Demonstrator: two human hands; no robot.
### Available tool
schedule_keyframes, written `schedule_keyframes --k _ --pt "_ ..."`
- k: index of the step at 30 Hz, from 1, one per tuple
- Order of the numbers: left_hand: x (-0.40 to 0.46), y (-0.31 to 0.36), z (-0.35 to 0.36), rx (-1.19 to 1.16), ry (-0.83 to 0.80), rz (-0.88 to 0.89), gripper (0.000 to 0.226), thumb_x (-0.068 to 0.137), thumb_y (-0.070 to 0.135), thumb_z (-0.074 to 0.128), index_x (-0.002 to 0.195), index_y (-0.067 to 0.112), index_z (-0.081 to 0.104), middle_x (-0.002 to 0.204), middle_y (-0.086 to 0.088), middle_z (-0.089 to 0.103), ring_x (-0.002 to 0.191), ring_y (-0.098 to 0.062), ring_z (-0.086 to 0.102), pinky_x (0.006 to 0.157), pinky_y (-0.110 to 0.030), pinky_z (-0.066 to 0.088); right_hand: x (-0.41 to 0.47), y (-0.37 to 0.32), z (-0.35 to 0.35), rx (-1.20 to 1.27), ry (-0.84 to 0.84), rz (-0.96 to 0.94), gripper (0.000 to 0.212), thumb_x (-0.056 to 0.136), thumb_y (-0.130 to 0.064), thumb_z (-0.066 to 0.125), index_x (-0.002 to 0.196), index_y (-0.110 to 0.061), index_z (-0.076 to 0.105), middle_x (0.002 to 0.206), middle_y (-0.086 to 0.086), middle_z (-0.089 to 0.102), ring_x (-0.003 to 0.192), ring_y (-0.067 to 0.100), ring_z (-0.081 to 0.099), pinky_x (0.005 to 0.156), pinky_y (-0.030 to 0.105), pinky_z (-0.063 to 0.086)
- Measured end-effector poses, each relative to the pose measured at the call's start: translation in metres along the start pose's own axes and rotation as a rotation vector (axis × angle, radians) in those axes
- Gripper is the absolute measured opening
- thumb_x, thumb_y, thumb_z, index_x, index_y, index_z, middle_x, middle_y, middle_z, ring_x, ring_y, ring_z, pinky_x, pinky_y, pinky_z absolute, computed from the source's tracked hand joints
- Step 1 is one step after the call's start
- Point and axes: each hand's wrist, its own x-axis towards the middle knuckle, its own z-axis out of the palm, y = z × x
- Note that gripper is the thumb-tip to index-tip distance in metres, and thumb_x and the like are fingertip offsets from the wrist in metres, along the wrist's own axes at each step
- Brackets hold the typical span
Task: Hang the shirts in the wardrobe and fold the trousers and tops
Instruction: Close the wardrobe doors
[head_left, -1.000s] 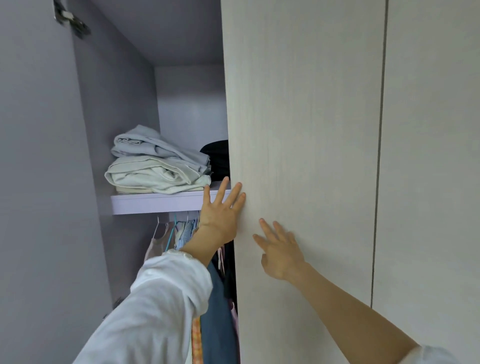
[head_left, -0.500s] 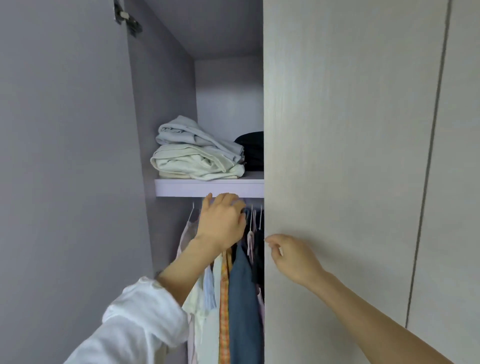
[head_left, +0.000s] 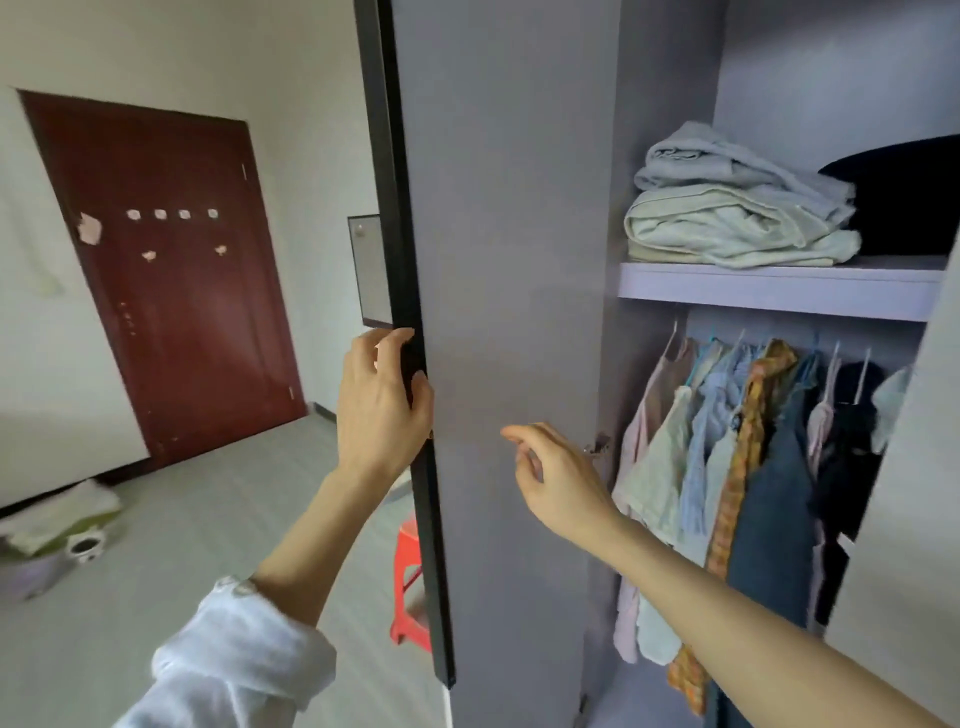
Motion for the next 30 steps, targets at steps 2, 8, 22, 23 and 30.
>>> schedule_keyframes --k 2,8,22,23,30 --pt "0.009 -0.023 -0.002 -0.016 -0.115 -0.072 0.057 0.091 0.013 0.053 0.143 0.006 0.029 0.144 -0.016 0.034 0.131 -0.03 0.033 0.104 -0.038 0.033 0.014 -0.016 0.028 0.016 -0.044 -0.055 0.038 0.093 -0.01 0.043 0.13 -0.015 0.049 0.129 -0.002 0.049 0.117 0.013 0.048 0.094 0.022 0.037" --pt "0.031 -0.04 0.003 -0.485 -0.441 -0.304 0.039 0.1 0.019 0.036 0.139 0.014 0.037 0.125 -0.011 0.058 0.113 -0.027 0.056 0.091 -0.028 0.044 0.029 -0.032 0.06 0.12 -0.064 -0.107 0.047 0.091 -0.004 0.04 0.135 -0.021 0.043 0.133 -0.01 0.043 0.12 0.006 0.044 0.094 0.01 0.032" --pt "0.008 0.082 0.038 -0.772 -0.529 0.081 0.025 0.087 0.018 0.063 0.111 0.022 0.067 0.119 0.016 0.054 0.1 0.007 0.055 0.079 -0.006 0.044 -0.046 0.015 -0.058 -0.068 0.369 -0.169 0.05 0.089 -0.02 0.04 0.138 -0.025 0.032 0.129 -0.002 0.043 0.113 -0.001 0.045 0.093 0.013 0.043" --pt "0.008 0.096 0.05 -0.761 -0.533 0.136 0.031 0.086 0.022 0.064 0.117 0.025 0.063 0.123 0.024 0.047 0.105 0.013 0.049 0.083 -0.003 0.04 -0.055 0.021 -0.072 -0.141 0.393 -0.134 0.049 0.089 -0.021 0.04 0.138 -0.022 0.035 0.13 0.002 0.046 0.113 0.003 0.047 0.091 0.017 0.046" --pt "0.015 0.174 0.127 -0.447 -0.524 0.592 0.057 0.096 0.03 0.046 0.147 0.031 0.02 0.157 0.009 0.001 0.145 -0.009 0.0 0.113 -0.025 0.018 -0.08 0.058 -0.145 -0.423 0.451 0.138 0.049 0.088 -0.003 0.05 0.135 0.001 0.042 0.136 0.016 0.041 0.123 0.021 0.044 0.097 0.026 0.043"
